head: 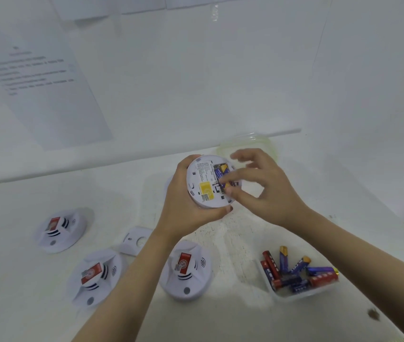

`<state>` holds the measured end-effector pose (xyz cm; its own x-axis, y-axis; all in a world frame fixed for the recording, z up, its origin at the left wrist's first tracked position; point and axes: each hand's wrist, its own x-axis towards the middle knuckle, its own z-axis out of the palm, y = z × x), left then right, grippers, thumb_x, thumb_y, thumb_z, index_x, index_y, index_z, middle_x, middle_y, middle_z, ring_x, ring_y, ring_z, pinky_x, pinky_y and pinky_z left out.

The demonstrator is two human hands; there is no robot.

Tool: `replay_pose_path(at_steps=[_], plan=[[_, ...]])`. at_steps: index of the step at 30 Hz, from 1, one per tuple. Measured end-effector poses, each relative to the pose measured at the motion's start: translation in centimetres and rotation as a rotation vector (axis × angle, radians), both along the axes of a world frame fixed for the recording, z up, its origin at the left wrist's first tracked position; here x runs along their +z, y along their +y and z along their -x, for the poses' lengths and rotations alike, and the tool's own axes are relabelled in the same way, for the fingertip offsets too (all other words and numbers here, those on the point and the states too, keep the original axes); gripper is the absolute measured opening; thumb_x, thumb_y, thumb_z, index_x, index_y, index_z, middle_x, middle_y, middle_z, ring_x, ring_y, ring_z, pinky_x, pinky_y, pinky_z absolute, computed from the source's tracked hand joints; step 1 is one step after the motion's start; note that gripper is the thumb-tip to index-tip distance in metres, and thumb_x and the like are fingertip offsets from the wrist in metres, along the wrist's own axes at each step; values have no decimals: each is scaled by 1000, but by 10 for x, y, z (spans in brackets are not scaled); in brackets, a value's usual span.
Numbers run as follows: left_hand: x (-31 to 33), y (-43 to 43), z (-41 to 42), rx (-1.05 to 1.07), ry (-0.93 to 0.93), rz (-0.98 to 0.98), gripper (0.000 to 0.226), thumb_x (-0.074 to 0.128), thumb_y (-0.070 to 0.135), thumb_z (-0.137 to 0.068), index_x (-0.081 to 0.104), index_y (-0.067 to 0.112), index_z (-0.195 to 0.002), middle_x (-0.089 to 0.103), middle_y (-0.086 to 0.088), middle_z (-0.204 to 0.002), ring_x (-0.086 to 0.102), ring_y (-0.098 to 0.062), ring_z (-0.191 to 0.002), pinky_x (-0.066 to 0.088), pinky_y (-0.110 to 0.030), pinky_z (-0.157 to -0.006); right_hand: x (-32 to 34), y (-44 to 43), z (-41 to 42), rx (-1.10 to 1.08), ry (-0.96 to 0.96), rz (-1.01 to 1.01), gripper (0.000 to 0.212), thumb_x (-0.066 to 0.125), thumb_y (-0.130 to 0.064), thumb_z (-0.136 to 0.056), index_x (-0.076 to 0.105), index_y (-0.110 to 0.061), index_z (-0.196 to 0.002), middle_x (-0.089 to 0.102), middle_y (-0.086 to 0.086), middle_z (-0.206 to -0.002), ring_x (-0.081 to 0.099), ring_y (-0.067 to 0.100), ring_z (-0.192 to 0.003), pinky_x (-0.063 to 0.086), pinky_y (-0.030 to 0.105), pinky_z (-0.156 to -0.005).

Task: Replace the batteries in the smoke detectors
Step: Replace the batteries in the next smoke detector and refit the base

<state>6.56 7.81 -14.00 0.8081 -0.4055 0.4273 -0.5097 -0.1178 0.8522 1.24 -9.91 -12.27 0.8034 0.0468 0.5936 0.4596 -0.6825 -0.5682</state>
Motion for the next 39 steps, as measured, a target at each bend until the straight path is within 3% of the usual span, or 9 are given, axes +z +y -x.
replay_pose_path(at_steps=[2, 5, 11, 21, 26, 29, 31, 36, 39], plan=[[3, 8, 2, 8, -17, 8, 86, 87, 33, -49, 40, 37, -121, 57, 30, -113, 59, 1, -109, 49, -12, -81, 8, 6, 0, 83, 229, -189, 45, 70, -34, -80, 55, -43, -122, 45, -18, -130, 45, 5, -122, 43, 31, -100], [8, 19, 6, 13, -61, -3, 89, 88, 29, -50, 39, 35, -124, 56, 30, -117, 58, 0, -112, 49, -11, -83, 17, 16, 2, 354, 530, -519, 71, 67, -22, -84, 31, -48, -139, 54, -15, -129, 58, 3, -110, 53, 28, -87], [18, 40, 10, 56, -90, -14, 89, 90, 20, -51, 39, 39, -122, 57, 29, -115, 59, 3, -108, 49, -9, -80, 26, 47, 5, 397, 518, -679, 62, 64, -16, -80, 43, -40, -134, 64, -1, -117, 66, 14, -96, 56, 30, -68], [21, 94, 10, 114, -66, -31, 93, 94, 8, -51, 39, 38, -120, 54, 38, -112, 57, 9, -107, 47, -7, -78, 32, 104, -7, 376, 564, -735, 61, 61, 3, -85, 52, -40, -128, 67, 13, -110, 67, 24, -89, 57, 36, -66], [14, 133, 8, 156, -35, -27, 93, 93, 11, -52, 40, 39, -122, 54, 34, -114, 57, 4, -111, 56, -22, -79, 24, 138, -16, 415, 680, -796, 49, 58, -24, -91, 42, -42, -134, 68, 9, -110, 68, 22, -90, 55, 33, -72], [10, 161, 5, 189, -15, -45, 93, 90, 25, -49, 39, 37, -126, 51, 36, -116, 54, 6, -114, 49, -10, -83, 15, 155, -28, 328, 809, -859, 27, 48, -36, -96, 57, -28, -120, 70, 8, -105, 66, 23, -88, 55, 36, -77], [5, 181, 2, 201, -9, -69, 96, 87, 37, -46, 37, 37, -128, 47, 37, -120, 51, 7, -117, 47, -10, -87, 4, 162, -34, 181, 824, -624, 25, 47, -31, -97, 63, -20, -114, 68, 5, -106, 65, 20, -91, 54, 34, -81], [-8, 223, 0, 310, -35, -137, 97, 83, 50, -40, 33, 56, -123, 38, 36, -125, 44, 1, -125, 42, -16, -98, -27, 179, -35, -25, 682, 507, 48, 60, -48, -82, 61, -13, -116, 55, 4, -125, 48, 20, -113, 39, 31, -92], [-13, 240, 0, 355, -3, -154, 101, 85, 51, -38, 37, 47, -127, 40, 33, -126, 42, 14, -119, 37, -1, -92, -35, 192, -36, -69, 678, 738, 57, 60, -58, -77, 60, -14, -115, 44, 6, -134, 39, 25, -119, 32, 34, -93]])
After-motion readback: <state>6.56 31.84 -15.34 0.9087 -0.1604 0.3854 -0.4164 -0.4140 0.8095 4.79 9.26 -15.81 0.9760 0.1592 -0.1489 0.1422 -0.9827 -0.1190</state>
